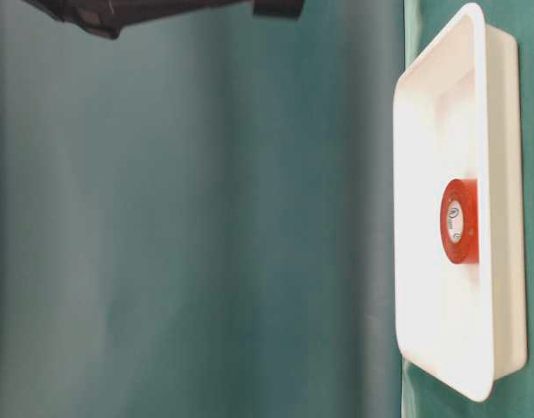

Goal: Pick up the tape from a random location and place it into the white case.
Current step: 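Lift the black roll with the right gripper, then carry the black roll with the right gripper over the white tray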

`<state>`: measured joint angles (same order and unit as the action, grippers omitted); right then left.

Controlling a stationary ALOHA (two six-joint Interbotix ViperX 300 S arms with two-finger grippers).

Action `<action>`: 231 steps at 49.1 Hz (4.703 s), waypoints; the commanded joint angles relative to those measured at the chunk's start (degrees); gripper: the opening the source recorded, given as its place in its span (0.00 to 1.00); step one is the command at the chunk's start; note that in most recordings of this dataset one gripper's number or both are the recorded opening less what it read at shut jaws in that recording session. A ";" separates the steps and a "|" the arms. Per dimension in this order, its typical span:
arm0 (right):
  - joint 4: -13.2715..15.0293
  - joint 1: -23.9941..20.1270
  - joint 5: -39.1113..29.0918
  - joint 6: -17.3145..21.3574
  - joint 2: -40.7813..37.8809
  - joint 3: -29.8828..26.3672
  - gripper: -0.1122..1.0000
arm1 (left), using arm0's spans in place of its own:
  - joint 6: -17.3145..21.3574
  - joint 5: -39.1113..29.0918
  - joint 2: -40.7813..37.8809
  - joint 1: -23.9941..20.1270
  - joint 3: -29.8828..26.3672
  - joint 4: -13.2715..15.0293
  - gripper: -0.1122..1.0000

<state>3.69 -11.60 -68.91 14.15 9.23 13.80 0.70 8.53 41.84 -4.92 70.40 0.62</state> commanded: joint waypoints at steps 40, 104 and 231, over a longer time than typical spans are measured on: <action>0.70 28.39 3.43 -8.26 1.32 1.93 0.33 | 0.09 0.26 0.00 0.00 -0.79 0.18 0.97; 2.46 33.31 9.05 -10.37 -8.61 -6.06 0.33 | 0.00 0.26 0.00 0.00 -0.88 0.09 0.97; 4.66 35.77 31.38 -10.28 -20.57 6.15 0.33 | 0.00 0.26 0.00 0.09 -0.97 0.18 0.97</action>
<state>8.17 23.99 -37.62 3.96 -12.39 20.48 0.70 8.44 41.84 -4.92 70.40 0.62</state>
